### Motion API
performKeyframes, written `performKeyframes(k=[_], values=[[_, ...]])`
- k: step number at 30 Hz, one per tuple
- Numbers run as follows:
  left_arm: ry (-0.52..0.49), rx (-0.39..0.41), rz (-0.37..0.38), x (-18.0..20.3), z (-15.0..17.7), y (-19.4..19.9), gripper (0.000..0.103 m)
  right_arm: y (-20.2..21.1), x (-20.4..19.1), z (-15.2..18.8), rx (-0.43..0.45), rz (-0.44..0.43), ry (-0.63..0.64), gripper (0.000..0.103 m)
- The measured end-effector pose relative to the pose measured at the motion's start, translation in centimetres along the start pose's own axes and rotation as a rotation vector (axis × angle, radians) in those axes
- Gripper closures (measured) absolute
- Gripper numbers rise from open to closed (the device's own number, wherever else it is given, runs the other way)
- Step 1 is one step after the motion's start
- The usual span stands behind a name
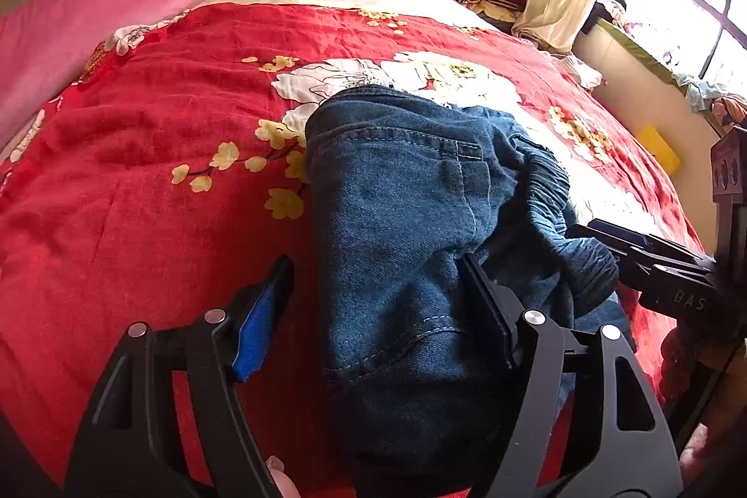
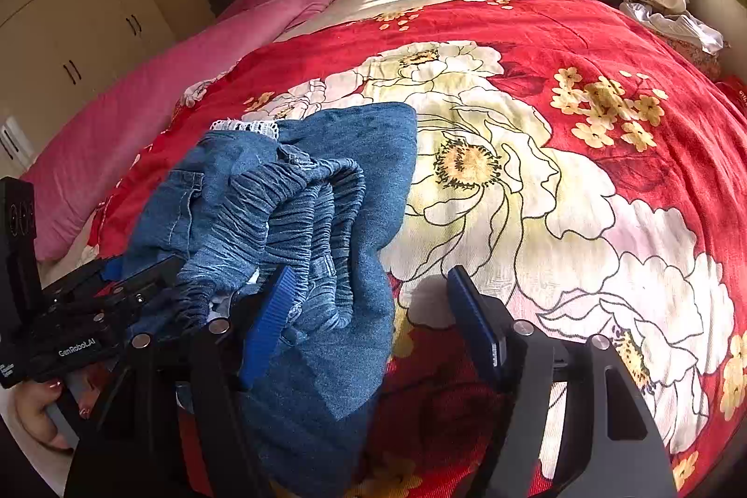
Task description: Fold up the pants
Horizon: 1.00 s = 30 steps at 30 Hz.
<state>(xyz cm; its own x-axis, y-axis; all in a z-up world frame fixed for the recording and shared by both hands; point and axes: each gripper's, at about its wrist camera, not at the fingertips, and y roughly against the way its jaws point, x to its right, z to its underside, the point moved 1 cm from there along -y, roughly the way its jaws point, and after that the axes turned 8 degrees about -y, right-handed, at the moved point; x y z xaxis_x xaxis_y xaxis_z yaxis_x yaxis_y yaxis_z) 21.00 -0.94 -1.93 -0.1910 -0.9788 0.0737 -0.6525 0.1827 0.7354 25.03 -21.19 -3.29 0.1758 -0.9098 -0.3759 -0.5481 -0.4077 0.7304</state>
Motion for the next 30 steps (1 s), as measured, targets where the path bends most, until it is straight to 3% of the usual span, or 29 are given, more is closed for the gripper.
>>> performKeyframes(k=[12,26,30], values=[[0.003,0.044,-0.014,-0.1,0.0,3.4,0.034,2.6,0.2,0.4,0.022,0.002,-0.032,0.03],[0.0,0.097,-0.044,0.5,0.5,7.8,0.011,8.6,-2.2,1.0,0.134,-0.014,0.016,0.013],[-0.001,0.113,-0.057,0.8,0.9,9.1,0.01,10.4,-2.8,1.3,0.165,-0.004,0.041,0.01]])
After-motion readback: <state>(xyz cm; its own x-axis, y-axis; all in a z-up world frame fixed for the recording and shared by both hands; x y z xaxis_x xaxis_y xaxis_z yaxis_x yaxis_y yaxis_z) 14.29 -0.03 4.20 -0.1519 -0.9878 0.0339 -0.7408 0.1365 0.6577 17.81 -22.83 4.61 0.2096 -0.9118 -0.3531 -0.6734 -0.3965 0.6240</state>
